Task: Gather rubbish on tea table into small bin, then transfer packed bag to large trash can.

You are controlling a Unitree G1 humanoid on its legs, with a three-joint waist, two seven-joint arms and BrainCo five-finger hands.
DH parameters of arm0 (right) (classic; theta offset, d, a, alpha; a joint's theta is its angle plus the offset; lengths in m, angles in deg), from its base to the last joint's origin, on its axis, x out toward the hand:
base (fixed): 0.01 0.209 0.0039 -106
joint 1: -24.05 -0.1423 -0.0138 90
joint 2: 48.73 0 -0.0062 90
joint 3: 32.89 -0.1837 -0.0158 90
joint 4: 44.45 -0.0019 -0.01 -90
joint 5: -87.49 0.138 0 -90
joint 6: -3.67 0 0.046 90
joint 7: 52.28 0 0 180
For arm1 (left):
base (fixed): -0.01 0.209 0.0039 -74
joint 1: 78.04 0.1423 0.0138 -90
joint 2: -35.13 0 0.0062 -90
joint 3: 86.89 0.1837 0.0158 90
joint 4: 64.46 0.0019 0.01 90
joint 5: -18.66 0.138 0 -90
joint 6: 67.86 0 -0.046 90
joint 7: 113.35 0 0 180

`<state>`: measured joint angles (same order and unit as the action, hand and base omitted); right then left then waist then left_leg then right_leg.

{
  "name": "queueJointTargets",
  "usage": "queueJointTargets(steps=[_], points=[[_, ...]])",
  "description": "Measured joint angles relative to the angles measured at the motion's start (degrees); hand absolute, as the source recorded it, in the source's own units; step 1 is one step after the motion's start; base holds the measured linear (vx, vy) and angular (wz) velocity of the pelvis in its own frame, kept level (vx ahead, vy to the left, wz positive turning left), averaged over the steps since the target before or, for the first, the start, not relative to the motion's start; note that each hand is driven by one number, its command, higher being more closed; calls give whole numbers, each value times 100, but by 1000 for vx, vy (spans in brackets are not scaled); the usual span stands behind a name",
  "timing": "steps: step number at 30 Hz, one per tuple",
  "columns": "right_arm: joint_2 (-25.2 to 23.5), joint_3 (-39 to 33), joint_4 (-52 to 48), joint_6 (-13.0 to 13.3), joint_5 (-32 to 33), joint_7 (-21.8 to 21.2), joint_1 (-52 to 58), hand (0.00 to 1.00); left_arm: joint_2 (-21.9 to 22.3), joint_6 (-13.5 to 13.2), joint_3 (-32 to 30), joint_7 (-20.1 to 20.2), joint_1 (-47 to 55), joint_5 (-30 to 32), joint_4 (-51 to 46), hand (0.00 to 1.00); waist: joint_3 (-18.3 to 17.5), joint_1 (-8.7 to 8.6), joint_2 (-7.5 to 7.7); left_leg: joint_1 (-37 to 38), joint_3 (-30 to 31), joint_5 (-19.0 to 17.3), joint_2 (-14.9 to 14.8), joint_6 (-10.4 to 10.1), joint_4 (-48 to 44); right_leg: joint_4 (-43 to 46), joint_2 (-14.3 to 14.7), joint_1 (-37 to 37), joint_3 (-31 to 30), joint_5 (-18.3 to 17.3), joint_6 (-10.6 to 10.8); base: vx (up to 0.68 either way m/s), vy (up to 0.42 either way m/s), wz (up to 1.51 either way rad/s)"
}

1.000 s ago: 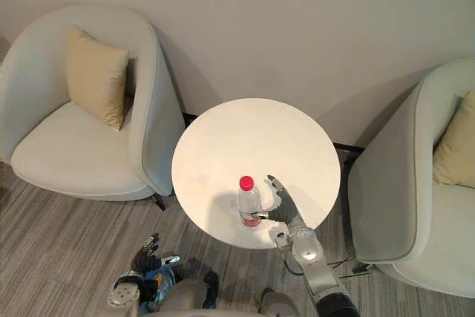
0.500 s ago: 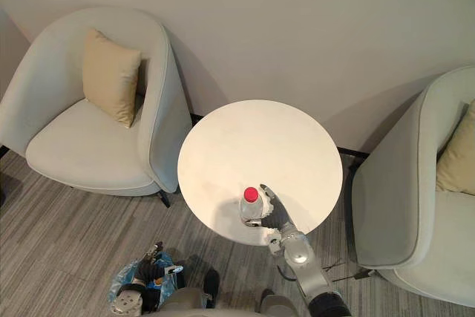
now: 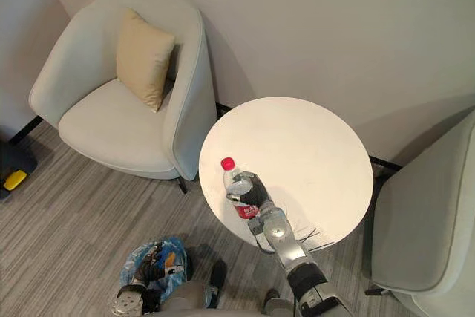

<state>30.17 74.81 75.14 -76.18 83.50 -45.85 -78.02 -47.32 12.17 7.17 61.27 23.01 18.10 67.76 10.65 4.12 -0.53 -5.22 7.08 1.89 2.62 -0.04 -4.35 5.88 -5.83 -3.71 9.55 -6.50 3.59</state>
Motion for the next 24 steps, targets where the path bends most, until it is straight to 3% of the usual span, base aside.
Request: queueJointTargets(steps=[4, 8, 12, 14, 15, 16, 17, 18, 19, 20, 21, 23, 24], points=[[150, -182, -788, 37, 155, 18, 79, 100, 85, -1, -136, -13, -14, -40, -5, 0, 141, -22, -97, -112, 114, -154, 43, 43, -254, 470, -32, 163, -49, -126, -7, -41, 29, 13], [298, -439, -1619, 172, 183, 122, 372, 100, 96, -25, -137, -75, -55, -103, -2, 0, 157, -71, -75, -267, 575, -114, 290, 17, -431, 1018, -52, 306, -867, -541, -3, -55, 20, 71], [325, -422, -1927, 312, 167, 241, 386, 100, 171, -54, -114, -137, -94, -138, -4, 0, 149, -21, -161, -479, 1250, 269, 430, -141, -374, 1012, -48, 232, -254, -764, -6, -72, -122, 100], [332, -413, -1988, 314, 166, 290, 383, 100, 248, -53, -60, -213, -91, -245, -15, 0, 129, -6, -233, -486, 1200, 409, 303, -53, -48, 1021, 25, 202, 122, -739, -81, -126, -130, 95], [329, -420, -1989, 311, 166, 353, 344, 100, 324, -49, -48, -235, -104, -298, -2, 0, 136, 2, -251, -512, 472, 99, 54, 362, 141, 946, 27, 183, 296, -621, -180, -143, -62, 96], [220, -462, -2014, 327, 166, 393, 292, 100, 391, -48, 3, -231, -163, -324, 56, 0, 113, -74, -141, -718, -755, -436, -82, 917, -207, 646, -199, 116, 524, -492, -173, -134, -40, 95], [231, -497, -2009, 342, 165, 413, 252, 100, 414, -48, 53, -231, -214, -324, 65, 0, 118, -88, -163, -837, -1174, -456, -213, 933, -549, 622, -256, 109, 645, -460, -153, -121, -19, 98], [212, -565, -1987, 339, 165, 487, 215, 100, 430, -49, 122, -226, -265, -323, 65, 0, 87, -127, -232, -941, -1939, -479, -544, 968, -1352, 670, -330, 95, 847, -448, -154, -116, 11, 61], [208, -575, -1986, 338, 166, 504, 215, 100, 440, -50, 127, -229, -256, -324, 59, 0, 47, -140, -282, -923, -2285, -522, -769, 1030, -1756, 745, -353, 88, 999, -451, -157, -123, 27, 88], [258, -622, -1988, 342, 167, 566, 186, 100, 514, -55, 163, -234, -204, -324, 52, 0, -129, -233, -538, -804, -3007, -783, -1362, 733, -2219, 1019, -299, 108, 1390, -550, -130, -74, 39, 85], [289, -663, -1981, 344, 168, 609, 141, 100, 538, -57, 202, -234, -245, -326, 46, 0, -154, -290, -580, -791, -3067, -801, -1272, 597, -2073, 1063, -279, 109, 1467, -603, -91, -58, 63, 103], [299, -853, -1963, 342, 164, 622, 28, 100, 542, -120, 328, -237, -403, -328, -19, 0, -254, -400, -452, -545, -2912, -453, -806, 355, -868, 731, -516, 90, 1874, -491, 38, -18, 109, 129], [270, -899, -1957, 343, 163, 619, 9, 100, 541, -148, 327, -233, -505, -327, 54, 0, -237, -413, -404, -531, -3194, -483, -848, 394, -778, 583, -527, 10, 2156, -340, 82, 38, 76, 132]])
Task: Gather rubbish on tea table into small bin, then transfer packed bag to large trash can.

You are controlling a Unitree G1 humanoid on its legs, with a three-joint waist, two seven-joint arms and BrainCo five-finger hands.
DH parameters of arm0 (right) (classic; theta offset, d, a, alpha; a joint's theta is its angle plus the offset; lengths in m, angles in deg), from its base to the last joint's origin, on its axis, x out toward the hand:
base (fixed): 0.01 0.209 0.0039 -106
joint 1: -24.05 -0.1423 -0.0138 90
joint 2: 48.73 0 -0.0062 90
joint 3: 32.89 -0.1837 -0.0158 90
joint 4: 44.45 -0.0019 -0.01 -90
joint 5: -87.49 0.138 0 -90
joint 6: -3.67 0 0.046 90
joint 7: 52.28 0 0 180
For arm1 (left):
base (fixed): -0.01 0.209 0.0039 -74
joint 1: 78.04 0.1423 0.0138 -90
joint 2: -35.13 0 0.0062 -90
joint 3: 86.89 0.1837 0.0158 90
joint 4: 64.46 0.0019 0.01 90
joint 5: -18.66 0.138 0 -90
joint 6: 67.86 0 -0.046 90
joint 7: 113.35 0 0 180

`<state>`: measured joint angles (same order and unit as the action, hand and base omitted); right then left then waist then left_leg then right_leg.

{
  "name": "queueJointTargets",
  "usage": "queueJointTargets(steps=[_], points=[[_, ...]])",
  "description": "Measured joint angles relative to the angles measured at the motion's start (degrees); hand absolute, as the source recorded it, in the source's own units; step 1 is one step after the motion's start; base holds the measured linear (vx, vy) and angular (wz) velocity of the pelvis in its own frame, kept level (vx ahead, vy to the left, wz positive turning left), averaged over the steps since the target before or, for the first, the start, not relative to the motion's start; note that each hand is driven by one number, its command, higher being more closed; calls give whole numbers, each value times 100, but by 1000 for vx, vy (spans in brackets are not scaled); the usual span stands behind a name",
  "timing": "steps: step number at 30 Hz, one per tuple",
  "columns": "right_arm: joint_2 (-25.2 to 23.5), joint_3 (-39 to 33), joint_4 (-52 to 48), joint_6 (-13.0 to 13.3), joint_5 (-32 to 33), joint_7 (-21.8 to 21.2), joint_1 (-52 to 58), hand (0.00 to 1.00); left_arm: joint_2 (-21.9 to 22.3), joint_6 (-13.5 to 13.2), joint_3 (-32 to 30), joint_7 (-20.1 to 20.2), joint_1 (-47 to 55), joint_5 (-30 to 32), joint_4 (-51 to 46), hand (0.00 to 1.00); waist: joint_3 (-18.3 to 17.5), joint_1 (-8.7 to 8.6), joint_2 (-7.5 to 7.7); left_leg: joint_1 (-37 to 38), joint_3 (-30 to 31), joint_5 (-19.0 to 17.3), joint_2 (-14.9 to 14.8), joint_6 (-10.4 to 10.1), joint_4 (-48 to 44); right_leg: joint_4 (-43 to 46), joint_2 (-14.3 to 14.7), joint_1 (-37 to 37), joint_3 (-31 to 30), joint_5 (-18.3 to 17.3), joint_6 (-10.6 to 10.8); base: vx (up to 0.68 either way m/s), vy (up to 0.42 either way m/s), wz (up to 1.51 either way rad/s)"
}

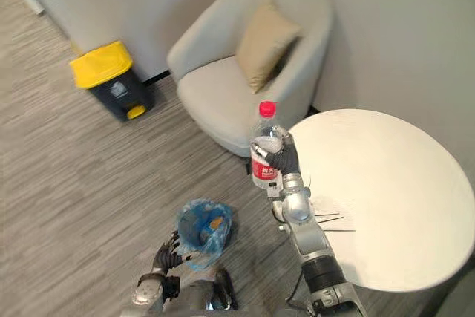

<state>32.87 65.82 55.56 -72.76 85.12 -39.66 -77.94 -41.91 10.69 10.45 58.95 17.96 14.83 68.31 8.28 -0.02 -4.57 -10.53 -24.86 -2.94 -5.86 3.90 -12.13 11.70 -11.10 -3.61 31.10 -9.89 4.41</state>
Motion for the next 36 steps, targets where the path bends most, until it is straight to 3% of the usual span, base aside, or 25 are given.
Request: queueJointTargets(steps=[1, 3, 8, 9, 10, 11, 12, 13, 15, 17, 19, 20, 21, 22, 23, 26, 28, 29, 30, 32, 34, 36], points=[[2, 7, 21, -2, -1, -18, 44, 100, -5, 2, -2, 1, 29, 1, 36, 0, 4, 13, 4, 45, -38, 107, -8, -103, 28, -21, 7, -90, 110, 19, 1, 46, 37, 103], [-72, 41, 276, -40, -1, -53, 157, 100, -108, -7, -6, -3, 148, 2, 63, 0, 6, 109, 123, 169, 229, 153, 192, -49, 51, -170, -32, -365, 173, 108, 85, -4, 73, 76], [-297, 272, 533, -47, -52, -197, 344, 100, -293, -4, -80, 0, 490, 5, 109, 0, 36, 257, 182, 115, 540, 160, 422, -14, -4, -114, -159, -469, 167, 38, 218, -92, 39, 36], [-316, 284, 534, -48, -54, -258, 397, 100, -286, -14, -109, 8, 571, -21, 87, 0, 101, 251, 220, 28, 601, 38, 540, -43, -17, 245, -336, -319, 184, -271, 266, -135, 108, 54], [-319, 257, 540, -60, -58, -282, 447, 100, -329, -30, -200, 18, 518, -16, 83, 0, 220, 196, 424, -66, 606, -174, 701, 40, -377, 686, -593, -96, 38, -599, 174, -86, 100, 51], [-318, 233, 529, -63, -58, -288, 503, 100, -337, -37, -225, 16, 498, -10, 77, 0, 214, 191, 410, -214, 687, -359, 626, 233, -1050, 984, -621, 51, -150, -819, 80, 23, 76, 28], [-269, 290, 441, -67, -73, -298, 677, 100, -361, -50, -235, 10, 549, 6, 86, 0, 198, 214, 213, -208, 1054, -1081, 519, 104, -1362, 1371, -300, 286, -752, -1140, -127, 71, 14, 18], [-274, 303, 430, -93, -115, -299, 774, 100, -413, -55, -270, 16, 458, 2, 155, 0, 362, 167, 343, -69, 1231, -1039, 715, 101, -1281, 1707, -198, 455, -1406, -1237, -301, 70, 11, 24], [-191, 318, 432, -138, -213, -416, 826, 100, -431, -60, -291, 9, 398, -3, 272, 0, 428, 58, 312, -9, 1399, -929, 760, 147, -998, 1768, 92, 875, -1954, -1287, -310, 54, 3, 37], [-33, 320, 433, -137, -241, -449, 844, 100, -425, -60, -295, 11, 318, 0, 414, 0, 503, 44, 193, 166, 1646, -876, 746, 104, -809, 1704, 332, 1235, -2253, -1182, -120, 75, 20, 43], [82, 402, 426, -129, -252, -550, 972, 100, -454, -98, -312, 8, 263, 11, 655, 0, 492, -39, 238, 373, 1957, -853, 833, -7, -711, 1508, 448, 1441, -2762, -845, 117, 130, -16, 87], [82, 475, 418, -128, -252, -559, 1018, 100, -492, -108, -312, 13, 270, 14, 686, 0, 483, -67, 243, 396, 2083, -861, 911, -13, -678, 1497, 426, 1509, -2828, -760, 109, 201, -112, 110], [110, 533, 397, -123, -254, -593, 1083, 100, -568, -123, -311, 17, 270, 38, 738, 0, 385, -101, 423, 418, 2301, -871, 1039, -34, -652, 1416, 307, 1592, -2813, -619, 83, 178, -131, 94], [116, 546, 385, -117, -257, -634, 1120, 100, -588, -122, -313, 16, 270, 63, 741, 0, 358, -98, 475, 420, 2384, -892, 1071, -70, -655, 1365, 284, 1600, -2790, -475, 44, 291, -227, 122], [96, 569, 376, -93, -278, -683, 1221, 100, -623, -122, -310, 15, 263, 125, 747, 0, 326, -97, 486, 375, 2648, -932, 1095, -156, -726, 1215, 274, 1452, -2711, -69, -24, 258, -229, 111], [111, 570, 387, -93, -302, -794, 1211, 100, -525, -122, -310, 27, 240, 199, 742, 0, 276, -76, 322, 155, 2501, -799, 760, -349, -722, 1010, 308, 1366, -2030, 32, -135, 236, -206, 92], [170, 559, 394, -93, -349, -801, 1204, 100, -514, -121, -310, 31, 239, 229, 726, 0, 275, -66, 320, 309, 2436, -640, 683, -507, -414, 1149, 325, 1348, -1953, 42, -153, 195, -164, 58], [245, 571, 412, -84, -496, -815, 1164, 100, -503, -118, -287, 36, 225, 235, 727, 0, 307, -79, 280, 458, 2433, -570, 581, -523, -347, 1716, 346, 1584, -1990, -63, -111, 119, -95, 21], [229, 593, 427, -71, -506, -827, 1152, 100, -504, -120, -273, 38, 236, 234, 727, 0, 305, -81, 262, 466, 2398, -562, 579, -544, -346, 1539, 360, 1597, -2048, -214, -24, 113, -112, 10], [214, 710, 432, -27, -523, -839, 1059, 100, -537, -121, -256, 53, 183, 234, 742, 0, 303, -80, 450, 439, 2218, -620, 621, -619, -399, 983, 277, 1645, -2229, 161, -157, 65, -93, -11], [319, 932, 602, -15, -747, -796, 560, 100, -436, -144, -226, 114, -78, 231, 702, 0, 571, -105, 259, 3, 2018, -792, 390, -791, -810, 1287, 423, 2081, -2292, 284, -337, 29, -108, -36], [370, 1017, 962, -36, -880, -703, 49, 100, -443, -151, -267, 100, -337, 207, 666, 0, 988, -155, 219, -273, 1785, -888, 288, -791, -1218, 1666, 458, 2403, -2406, 285, -338, -114, -57, -39]])
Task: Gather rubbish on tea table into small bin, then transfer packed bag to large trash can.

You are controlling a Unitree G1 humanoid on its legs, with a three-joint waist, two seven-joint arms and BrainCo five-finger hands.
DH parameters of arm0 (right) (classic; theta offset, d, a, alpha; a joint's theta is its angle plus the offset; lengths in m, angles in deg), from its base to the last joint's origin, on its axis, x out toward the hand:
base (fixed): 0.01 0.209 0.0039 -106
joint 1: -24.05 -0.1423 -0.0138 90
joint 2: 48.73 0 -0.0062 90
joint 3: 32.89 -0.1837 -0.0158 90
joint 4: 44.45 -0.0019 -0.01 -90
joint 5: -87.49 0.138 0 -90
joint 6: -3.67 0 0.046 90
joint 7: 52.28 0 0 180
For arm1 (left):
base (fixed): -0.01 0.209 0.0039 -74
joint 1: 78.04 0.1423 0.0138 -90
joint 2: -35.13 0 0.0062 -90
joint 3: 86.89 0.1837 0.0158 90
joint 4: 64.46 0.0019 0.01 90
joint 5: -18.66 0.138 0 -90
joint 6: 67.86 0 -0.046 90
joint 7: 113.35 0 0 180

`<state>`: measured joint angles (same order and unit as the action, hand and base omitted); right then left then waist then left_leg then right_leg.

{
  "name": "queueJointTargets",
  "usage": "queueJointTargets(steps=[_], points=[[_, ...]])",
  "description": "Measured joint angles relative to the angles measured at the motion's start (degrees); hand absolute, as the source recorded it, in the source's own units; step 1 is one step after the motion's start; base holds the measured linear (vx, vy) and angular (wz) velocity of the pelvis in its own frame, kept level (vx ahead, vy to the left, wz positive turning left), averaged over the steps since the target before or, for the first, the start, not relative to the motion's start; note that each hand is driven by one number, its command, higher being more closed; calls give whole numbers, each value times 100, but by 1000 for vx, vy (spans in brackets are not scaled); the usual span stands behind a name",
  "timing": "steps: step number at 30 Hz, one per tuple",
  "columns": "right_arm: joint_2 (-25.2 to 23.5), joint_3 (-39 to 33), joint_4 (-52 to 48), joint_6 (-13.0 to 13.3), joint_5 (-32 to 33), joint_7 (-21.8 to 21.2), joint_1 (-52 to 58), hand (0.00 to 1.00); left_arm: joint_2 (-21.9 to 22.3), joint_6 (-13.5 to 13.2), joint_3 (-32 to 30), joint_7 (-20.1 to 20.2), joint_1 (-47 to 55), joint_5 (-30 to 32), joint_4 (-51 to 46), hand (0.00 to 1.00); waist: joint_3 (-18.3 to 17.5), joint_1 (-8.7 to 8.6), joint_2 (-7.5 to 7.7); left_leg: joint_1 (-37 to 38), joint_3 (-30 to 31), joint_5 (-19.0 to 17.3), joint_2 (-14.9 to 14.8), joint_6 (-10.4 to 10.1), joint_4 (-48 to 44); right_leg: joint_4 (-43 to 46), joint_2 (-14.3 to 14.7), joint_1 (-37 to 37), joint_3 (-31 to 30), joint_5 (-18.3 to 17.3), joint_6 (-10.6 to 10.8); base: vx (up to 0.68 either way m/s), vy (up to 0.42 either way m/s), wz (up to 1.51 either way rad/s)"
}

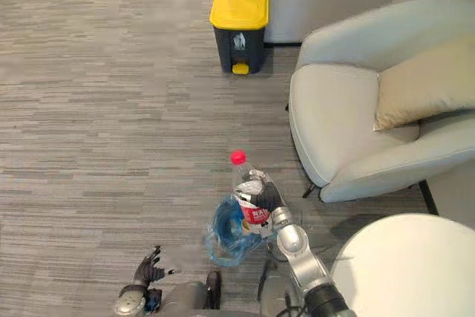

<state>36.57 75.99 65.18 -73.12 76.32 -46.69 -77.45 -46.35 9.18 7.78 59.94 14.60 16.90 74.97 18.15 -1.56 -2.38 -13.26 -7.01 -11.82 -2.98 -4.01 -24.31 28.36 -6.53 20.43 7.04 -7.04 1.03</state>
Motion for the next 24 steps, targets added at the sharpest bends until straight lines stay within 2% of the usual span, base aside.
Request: queueJointTargets(steps=[3, 4, 6, 9, 11, 12, 14, 15, 19, 22, 24], points=[[129, 130, 444, -82, -117, 221, -722, 100, -27, -66, -143, -137, -411, -252, -216, 0, 549, -13, -77, -811, -109, -275, -266, 65, -1095, 648, 116, 642, -74, -3, -3, -172, -5, -18], [183, 183, 585, -105, -180, 332, -1009, 100, -71, -103, -179, -249, -626, -396, -230, 0, 685, 41, -91, -1266, -107, -384, -353, 67, -1584, 1047, 139, 1066, -103, -14, -9, -280, 17, -9], [180, 181, 674, -132, -257, 435, -1180, 100, -95, -127, -193, -358, -771, -514, -250, 0, 697, 105, -101, -1638, -112, -520, -409, 66, -1920, 1349, 149, 1445, -123, -69, -41, -212, 16, -7], [135, 165, 665, -144, -294, 693, -1625, 100, -91, -156, -346, -536, -1152, -778, -417, 0, 809, 258, -88, -2558, -168, -992, -509, 302, -2783, 1998, 147, 2271, -244, -587, -65, -207, 8, 3], [42, 167, 629, -175, -293, 817, -1998, 100, -40, -208, -557, -625, -1367, -923, -641, 0, 943, 266, -100, -3229, -161, -1197, -654, 286, -3326, 2417, 156, 2866, -229, -729, -43, -331, -27, 3], [3, 165, 550, -236, -294, 889, -2204, 100, -3, -227, -691, -640, -1509, -1014, -784, 0, 998, 272, -102, -3706, -168, -1213, -774, 301, -3634, 2645, 180, 3308, -223, -748, -70, -405, -47, -2], [-37, 158, 502, -264, -293, 991, -2461, 100, 54, -238, -761, -718, -1756, -1167, -912, 0, 1181, 293, -100, -4161, -190, -1228, -883, 329, -3924, 2878, 188, 3736, -225, -740, -65, -335, -41, -3], [-40, 163, 395, -323, -293, 1070, -2613, 100, 100, -250, -788, -740, -1934, -1262, -1081, 0, 1229, 351, -95, -4667, -192, -1228, -956, 333, -4157, 3053, 188, 4215, -228, -686, -61, -268, -31, -6], [-140, 162, 383, -506, -293, 1162, -3045, 100, 246, -350, -1080, -794, -2260, -1538, -1569, 0, 1310, 427, -95, -5616, -185, -1209, -1099, 320, -4672, 3489, 182, 5126, -239, -601, -45, -184, -15, -3], [-206, 149, 385, -598, -293, 1218, -3355, 100, 274, -396, -1218, -846, -2403, -1614, -1743, 0, 1319, 480, -98, -5977, -145, -1206, -1100, 335, -4898, 3704, 173, 5490, -258, -551, -48, -104, 12, -3], [-208, 114, 387, -604, -290, 1299, -3725, 100, 295, -453, -1235, -845, -2466, -1622, -1921, 0, 1319, 553, -99, -6234, -98, -1175, -1086, 417, -5041, 3877, 153, 5744, -256, -543, -80, -64, 5, 3]])
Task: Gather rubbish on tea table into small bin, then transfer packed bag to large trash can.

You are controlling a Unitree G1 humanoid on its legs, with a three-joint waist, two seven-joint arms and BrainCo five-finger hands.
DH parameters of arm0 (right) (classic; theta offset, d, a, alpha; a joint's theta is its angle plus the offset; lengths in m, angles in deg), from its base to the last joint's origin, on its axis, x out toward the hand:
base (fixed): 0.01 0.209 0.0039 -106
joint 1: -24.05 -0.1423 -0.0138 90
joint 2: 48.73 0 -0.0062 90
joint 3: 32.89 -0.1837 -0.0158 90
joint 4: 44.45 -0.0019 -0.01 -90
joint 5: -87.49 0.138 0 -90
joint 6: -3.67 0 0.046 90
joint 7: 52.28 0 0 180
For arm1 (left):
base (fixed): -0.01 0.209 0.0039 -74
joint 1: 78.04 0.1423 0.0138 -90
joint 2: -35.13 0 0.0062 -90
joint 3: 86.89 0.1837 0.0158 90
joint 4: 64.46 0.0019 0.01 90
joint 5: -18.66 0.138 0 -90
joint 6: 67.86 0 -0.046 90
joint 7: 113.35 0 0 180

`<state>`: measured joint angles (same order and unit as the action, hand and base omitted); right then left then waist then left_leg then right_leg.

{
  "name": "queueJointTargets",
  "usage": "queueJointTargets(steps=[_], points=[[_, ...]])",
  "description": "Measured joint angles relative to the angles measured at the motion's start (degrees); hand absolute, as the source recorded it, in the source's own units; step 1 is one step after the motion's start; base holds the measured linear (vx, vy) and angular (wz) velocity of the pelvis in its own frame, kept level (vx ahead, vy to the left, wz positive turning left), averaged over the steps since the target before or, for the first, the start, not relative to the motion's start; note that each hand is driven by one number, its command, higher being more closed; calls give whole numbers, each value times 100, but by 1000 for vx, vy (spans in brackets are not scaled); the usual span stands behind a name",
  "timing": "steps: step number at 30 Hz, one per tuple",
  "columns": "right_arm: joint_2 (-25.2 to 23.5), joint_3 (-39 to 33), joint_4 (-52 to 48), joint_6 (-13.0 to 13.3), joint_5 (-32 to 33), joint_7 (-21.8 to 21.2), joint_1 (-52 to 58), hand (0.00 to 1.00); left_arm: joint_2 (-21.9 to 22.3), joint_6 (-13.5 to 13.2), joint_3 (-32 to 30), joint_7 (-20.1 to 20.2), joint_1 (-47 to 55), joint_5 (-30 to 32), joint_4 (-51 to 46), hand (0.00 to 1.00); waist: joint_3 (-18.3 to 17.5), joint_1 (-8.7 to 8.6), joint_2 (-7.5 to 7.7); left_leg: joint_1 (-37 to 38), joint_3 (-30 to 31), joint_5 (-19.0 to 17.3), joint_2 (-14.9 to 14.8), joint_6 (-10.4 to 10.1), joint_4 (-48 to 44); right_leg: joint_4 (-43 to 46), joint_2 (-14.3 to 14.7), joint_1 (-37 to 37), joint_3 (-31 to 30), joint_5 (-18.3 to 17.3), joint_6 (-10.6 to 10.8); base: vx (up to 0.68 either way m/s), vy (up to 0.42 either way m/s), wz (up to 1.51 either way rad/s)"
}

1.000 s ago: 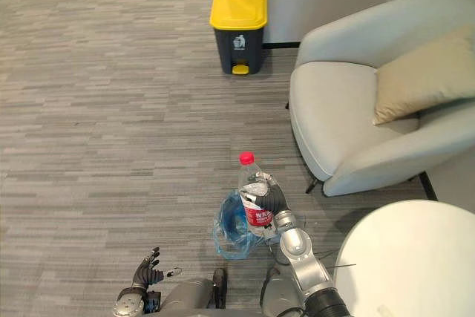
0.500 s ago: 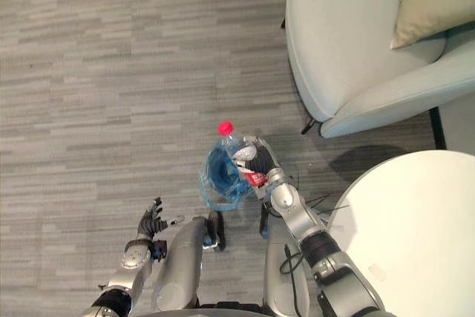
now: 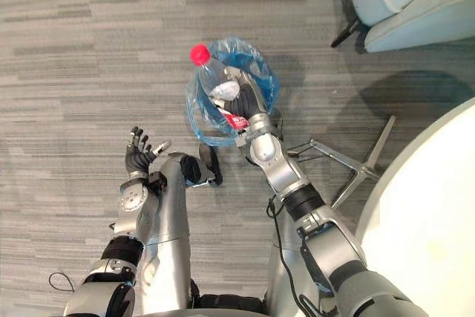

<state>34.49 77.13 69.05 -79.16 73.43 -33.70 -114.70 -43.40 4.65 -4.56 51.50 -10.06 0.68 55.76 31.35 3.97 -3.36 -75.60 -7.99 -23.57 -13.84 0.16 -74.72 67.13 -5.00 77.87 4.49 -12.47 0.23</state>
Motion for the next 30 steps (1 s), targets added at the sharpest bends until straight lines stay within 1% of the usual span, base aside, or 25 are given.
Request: queueJointTargets(steps=[2, 4, 5, 6, 11, 12, 18, 20, 22, 25, 28, 30], points=[[-13, -153, 54, -1, 6, 31, -302, 100, 33, -48, -28, 1, -54, -45, -46, 0, 1, 23, 1, -131, 8, 31, 28, 49, -12, 50, -29, 131, -1, -4, 3, -52, -2, 11], [-10, -269, 85, -1, 23, 76, -455, 100, 46, -63, -26, 1, -54, -53, -71, 0, 1, 13, 1, -180, 21, 36, 83, 57, -5, 89, -88, 179, 4, -38, 5, -54, 10, 15], [-11, -352, 147, 0, 55, 127, -512, 0, 52, -62, -18, 3, -54, -54, -81, 0, 1, 15, 1, -185, 19, 34, 92, 52, 5, 96, -106, 185, 5, -55, 12, -59, 21, 15], [-10, -434, 269, -3, 68, 151, -576, 0, 70, -63, -14, 3, -53, -53, -99, 0, 1, 23, 1, -190, 18, 36, 103, 53, 24, 94, -116, 189, 6, -87, 62, -48, 19, 9], [65, -619, 617, -45, 282, 153, -603, 0, 83, -98, 85, 10, -56, -50, -170, 0, 1, 33, 1, -245, 20, 47, 178, 41, 80, 114, -164, 272, -1, -126, 20, -36, 18, 7], [101, -620, 725, -97, 284, 150, -601, 0, 83, -128, 97, 10, -61, -49, -171, 0, 1, 34, 1, -262, 20, 63, 195, 71, 75, 163, -190, 302, 0, -141, 2, -8, 13, 8], [157, -611, 730, -106, 200, 148, -558, 0, 85, -150, 109, 7, -61, -36, -165, 0, 1, 22, 1, -269, 46, 88, 196, 111, 71, 195, -183, 320, 5, -157, -8, -14, 9, 1], [181, -592, 729, -107, -27, 148, -476, 0, 86, -149, 108, 6, -61, -33, -164, 0, 1, 20, 1, -268, 53, 88, 196, 111, 72, 189, -182, 309, 10, -158, -7, -51, 24, 1], [224, -551, 730, -119, -536, 148, -305, 0, 86, -149, 107, 2, -61, -2, -158, 0, 1, 18, 1, -262, 70, 86, 195, 107, 78, 162, -178, 273, 28, -161, -2, -49, 21, 3], [260, -452, 736, -150, -1134, 148, -115, 0, 85, -148, 107, 0, -61, 19, -149, 0, 1, 13, 1, -248, 77, 76, 194, 74, 103, 102, -174, 233, 40, -170, 19, -63, 29, 0], [248, -367, 949, -155, -1386, 143, -86, 0, 87, -146, 108, 1, -62, 20, -140, 0, 1, 16, 1, -248, 62, 112, 195, 66, 199, 2, -168, 227, 42, -131, 26, -52, 24, -1], [244, -324, 1209, -243, -1634, 119, -77, 0, 89, -147, 107, 4, -62, 20, -131, 0, 1, 20, 1, -248, 55, 156, 203, 71, 272, -58, -169, 229, 50, -114, 28, -41, 17, 2]])
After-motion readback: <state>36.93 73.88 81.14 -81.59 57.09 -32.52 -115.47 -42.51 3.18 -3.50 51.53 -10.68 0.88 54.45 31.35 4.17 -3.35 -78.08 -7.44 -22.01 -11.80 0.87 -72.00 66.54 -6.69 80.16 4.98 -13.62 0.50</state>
